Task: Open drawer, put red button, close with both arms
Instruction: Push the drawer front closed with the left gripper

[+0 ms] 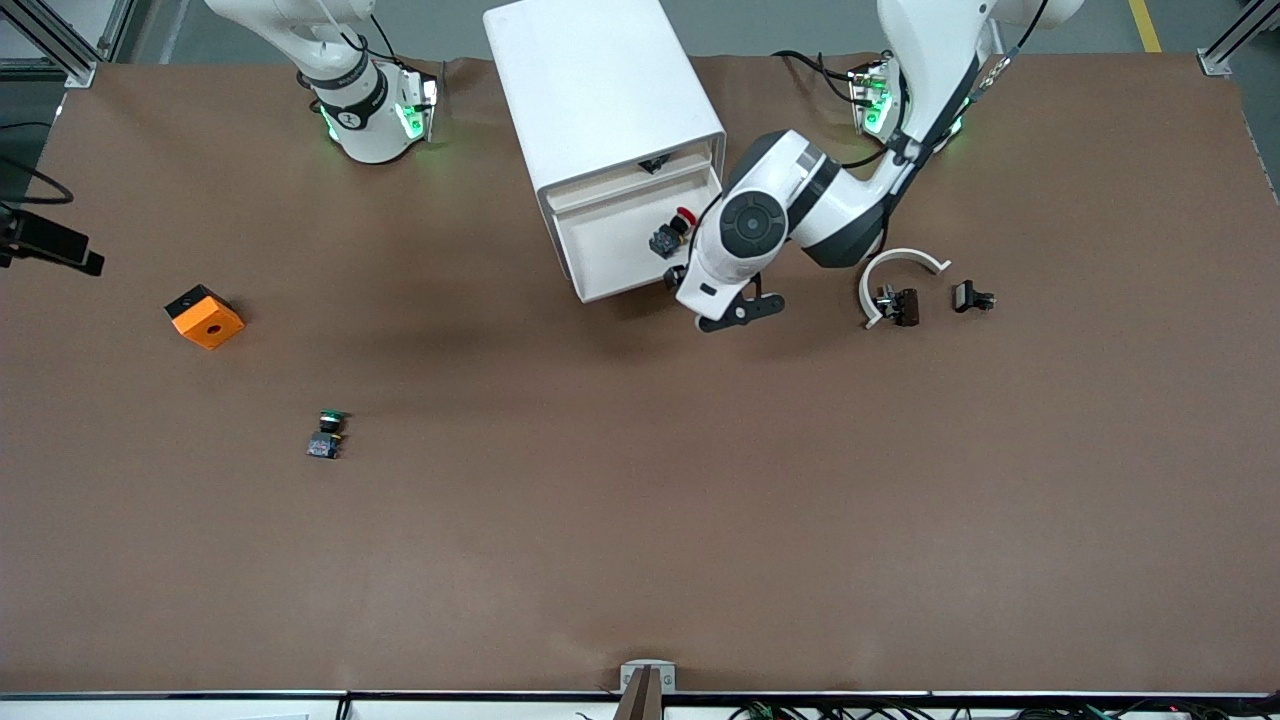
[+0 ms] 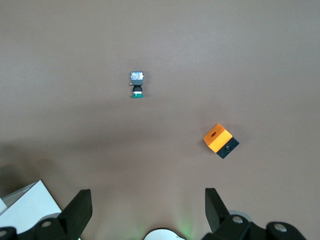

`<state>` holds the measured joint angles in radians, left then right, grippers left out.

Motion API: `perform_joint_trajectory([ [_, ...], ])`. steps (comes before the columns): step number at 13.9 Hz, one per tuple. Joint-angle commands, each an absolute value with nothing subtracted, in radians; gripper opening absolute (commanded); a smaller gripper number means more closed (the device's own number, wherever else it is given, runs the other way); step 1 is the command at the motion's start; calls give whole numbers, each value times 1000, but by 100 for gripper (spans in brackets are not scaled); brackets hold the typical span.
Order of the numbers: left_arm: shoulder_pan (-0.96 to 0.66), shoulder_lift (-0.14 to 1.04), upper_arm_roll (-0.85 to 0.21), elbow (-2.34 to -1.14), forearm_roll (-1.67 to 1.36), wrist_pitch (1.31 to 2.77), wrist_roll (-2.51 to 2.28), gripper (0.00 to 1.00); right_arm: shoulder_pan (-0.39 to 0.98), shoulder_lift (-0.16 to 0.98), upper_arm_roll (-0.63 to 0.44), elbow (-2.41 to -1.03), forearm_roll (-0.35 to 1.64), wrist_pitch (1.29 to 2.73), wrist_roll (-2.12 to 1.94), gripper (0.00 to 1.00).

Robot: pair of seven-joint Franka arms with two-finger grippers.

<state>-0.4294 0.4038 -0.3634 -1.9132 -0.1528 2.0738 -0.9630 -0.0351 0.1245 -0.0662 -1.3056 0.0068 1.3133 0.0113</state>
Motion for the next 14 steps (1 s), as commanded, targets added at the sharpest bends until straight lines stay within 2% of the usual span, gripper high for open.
perform_joint_trajectory([
  [1,-426,391,-396,-1921,-166,2027,-976,100,-46,40,-54,-1446,17,1394,14,100],
  [5,-431,410,-440,-1914,-218,2019,-977,100,-37,-8,-52,-1518,15,1445,11,100],
  [8,-454,413,-442,-1914,-267,2019,-985,100,-23,-101,-52,-1662,14,1540,11,100],
  [14,-501,449,-440,-1908,-316,2019,-1046,100,-14,-170,-54,-1752,14,1592,9,100],
])
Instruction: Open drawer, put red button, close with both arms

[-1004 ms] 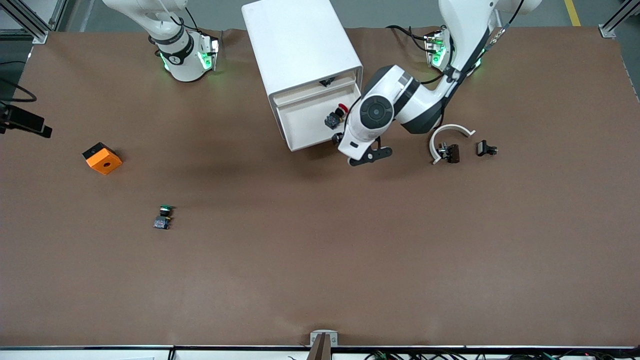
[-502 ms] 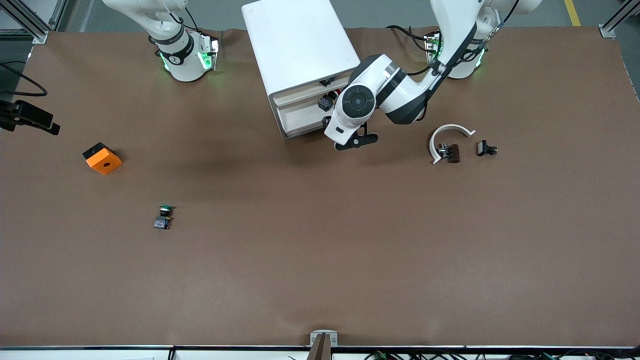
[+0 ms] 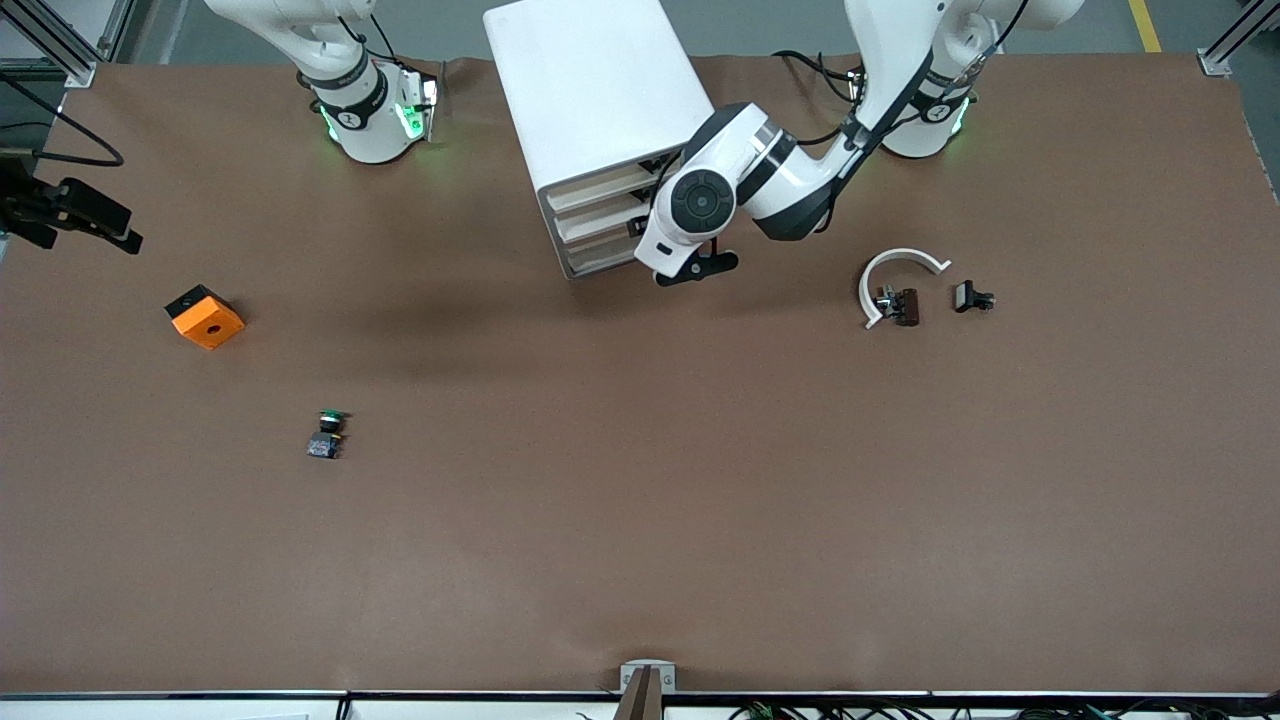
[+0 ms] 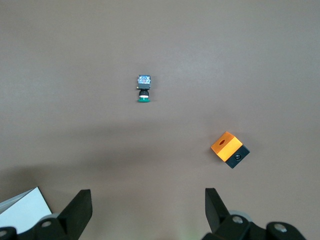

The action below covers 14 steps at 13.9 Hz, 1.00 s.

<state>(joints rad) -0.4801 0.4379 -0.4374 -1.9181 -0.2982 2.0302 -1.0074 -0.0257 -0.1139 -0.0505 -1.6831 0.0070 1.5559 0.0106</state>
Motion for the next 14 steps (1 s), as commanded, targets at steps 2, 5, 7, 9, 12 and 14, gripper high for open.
perform_joint_trajectory([
  [2,-524,456,-440,-1904,-325,2020,-1069,100,-14,-176,-54,-1753,14,1594,11,100],
  [5,-514,489,-434,-1862,-331,2019,-1075,100,-14,-178,-54,-1753,14,1592,11,100],
  [7,-483,486,-410,-1827,-318,2016,-1072,100,-14,-178,-55,-1752,12,1591,9,100],
  [9,-415,482,-382,-1777,-284,2010,-1065,100,-15,-178,-55,-1752,12,1588,9,100],
  [12,-286,450,-380,-1720,-155,1982,-1068,100,-14,-178,-55,-1747,11,1585,9,100],
  [14,-198,404,-382,-1688,-101,1898,-1059,100,-15,-178,-57,-1749,9,1582,9,100],
])
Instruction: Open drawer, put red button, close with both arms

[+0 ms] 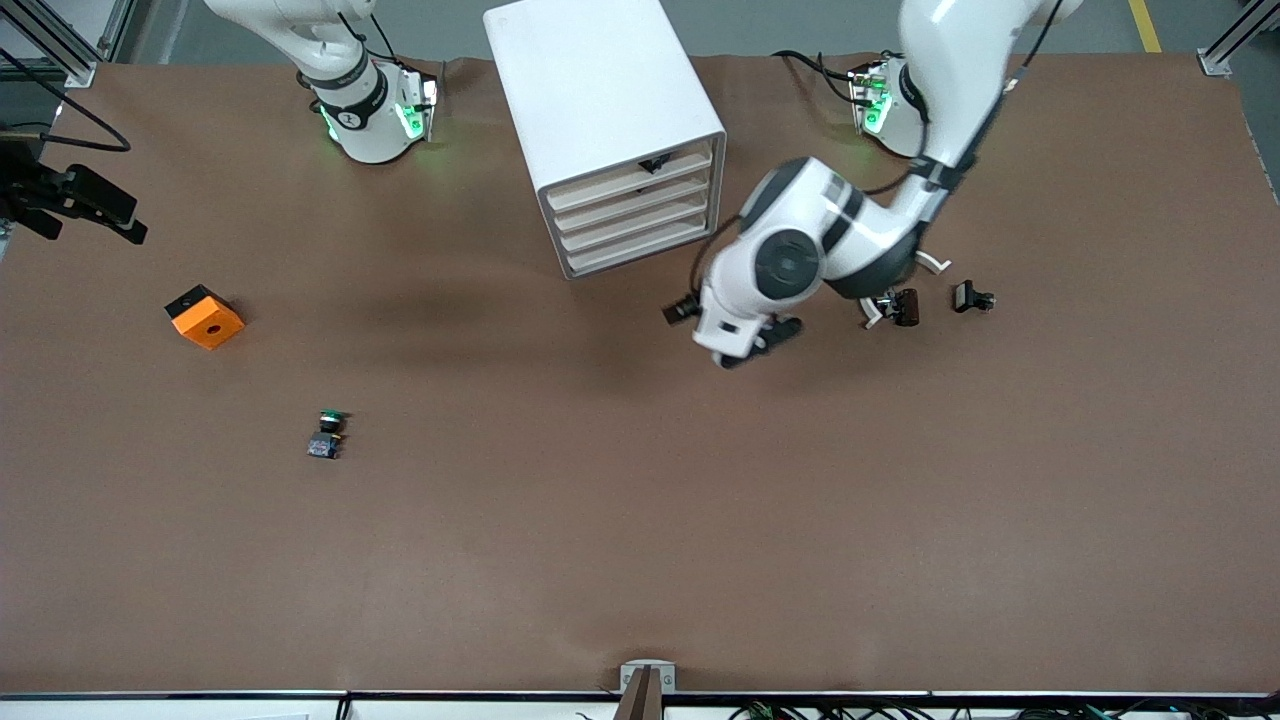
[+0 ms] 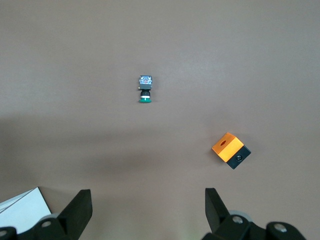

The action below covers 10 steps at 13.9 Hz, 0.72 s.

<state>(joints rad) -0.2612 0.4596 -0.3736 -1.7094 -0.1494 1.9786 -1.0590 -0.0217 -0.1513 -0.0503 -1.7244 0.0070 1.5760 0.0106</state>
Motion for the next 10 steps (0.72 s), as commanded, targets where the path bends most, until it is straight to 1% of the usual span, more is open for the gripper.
perform_joint_trajectory([
  [1,-171,387,-382,-1663,-71,1855,-1057,100,-15,-178,-57,-1749,9,1582,9,100],
  [5,-83,336,-382,-1539,116,1726,-1060,100,-14,-178,-57,-1747,9,1580,9,100],
  [8,21,273,-382,-1471,132,1669,-1039,100,-14,-178,-57,-1746,9,1577,9,100],
  [10,105,244,-388,-1436,129,1622,-891,100,-15,-178,-57,-1746,9,1577,9,100],
])
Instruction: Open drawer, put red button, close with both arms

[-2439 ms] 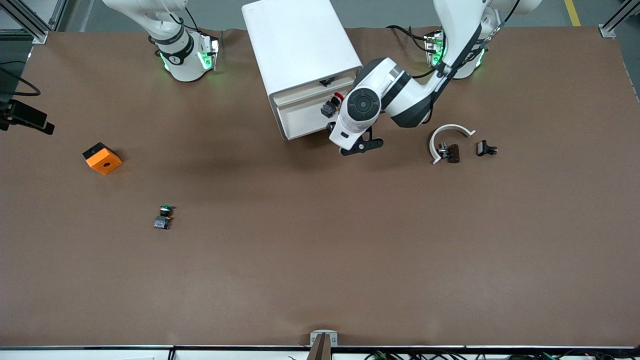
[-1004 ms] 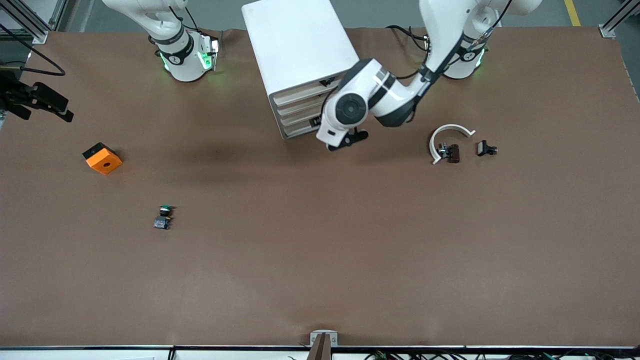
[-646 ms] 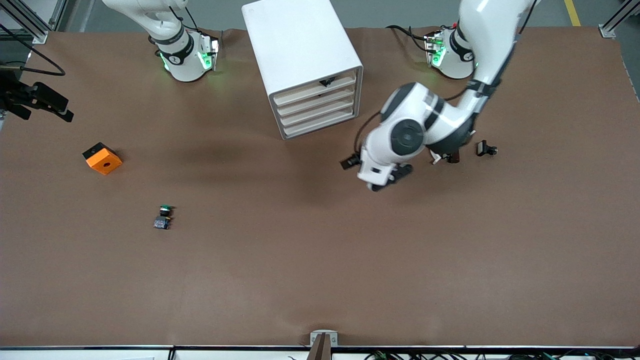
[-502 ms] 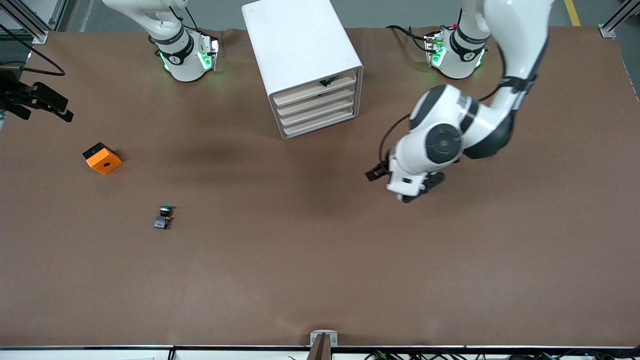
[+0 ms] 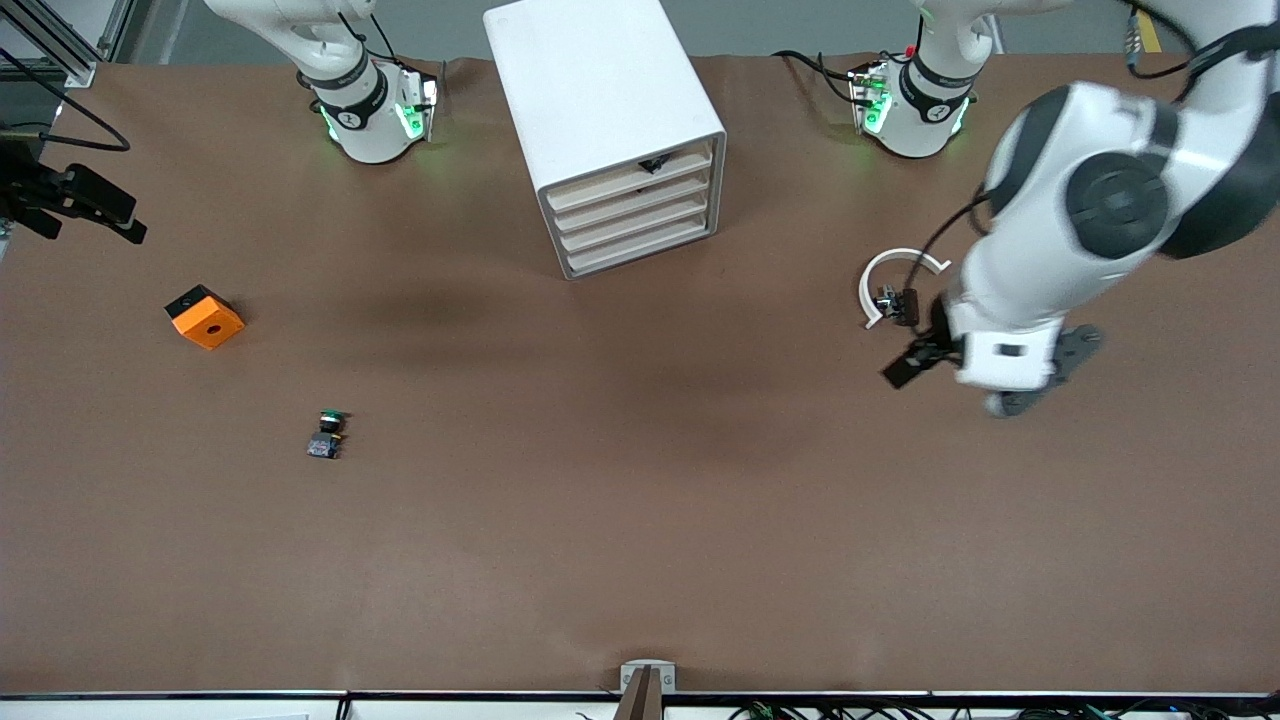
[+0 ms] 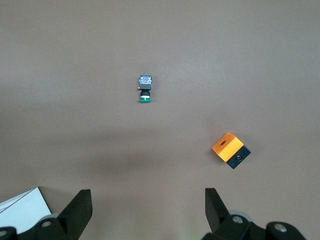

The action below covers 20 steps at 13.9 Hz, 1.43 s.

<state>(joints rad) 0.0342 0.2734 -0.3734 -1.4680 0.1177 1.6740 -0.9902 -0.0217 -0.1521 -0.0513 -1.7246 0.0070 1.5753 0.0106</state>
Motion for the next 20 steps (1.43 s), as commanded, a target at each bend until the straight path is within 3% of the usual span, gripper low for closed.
perform_joint_trajectory([
  [1,129,227,-385,-1416,130,1586,-821,100,-17,-178,-57,-1746,9,1575,9,100],
  [6,198,155,-358,-1387,129,1508,-527,100,-21,-178,-55,-1746,9,1577,9,100],
  [12,31,49,-54,-1400,97,1441,-175,100,-20,-178,-52,-1746,9,1577,11,100],
  [20,34,-136,-51,-1617,18,1445,-118,100,-21,-176,-52,-1746,9,1578,9,100],
])
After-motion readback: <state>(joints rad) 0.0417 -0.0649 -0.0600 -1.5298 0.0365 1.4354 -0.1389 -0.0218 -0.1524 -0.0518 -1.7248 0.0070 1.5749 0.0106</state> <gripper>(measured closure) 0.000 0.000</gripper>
